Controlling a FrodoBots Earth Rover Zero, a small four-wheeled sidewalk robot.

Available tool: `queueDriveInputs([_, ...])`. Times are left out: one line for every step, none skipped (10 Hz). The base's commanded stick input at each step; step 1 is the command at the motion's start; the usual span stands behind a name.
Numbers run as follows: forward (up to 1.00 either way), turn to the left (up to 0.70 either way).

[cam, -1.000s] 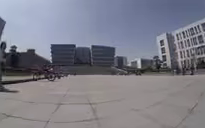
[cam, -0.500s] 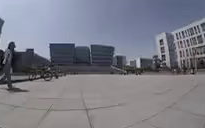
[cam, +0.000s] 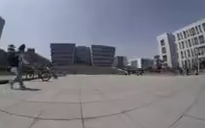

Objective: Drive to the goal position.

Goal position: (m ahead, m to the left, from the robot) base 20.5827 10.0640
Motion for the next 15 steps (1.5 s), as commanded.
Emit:
queueDriveInputs([0.70,0.00])
queueDriveInputs([0.70,0.00])
queueDriveInputs([0.70,0.00])
queueDriveInputs([0.70,0.00])
queueDriveInputs([0.70,0.00])
queueDriveInputs([0.70,0.00])
queueDriveInputs([0.70,0.00])
queueDriveInputs([0.70,0.00])
queueDriveInputs([0.70,0.00])
queueDriveInputs([0.70,0.00])
queueDriveInputs([0.70,0.00])
queueDriveInputs([0.70,0.00])
queueDriveInputs([0.70,0.00])
queueDriveInputs([0.70,0.05])
queueDriveInputs([0.70,0.14])
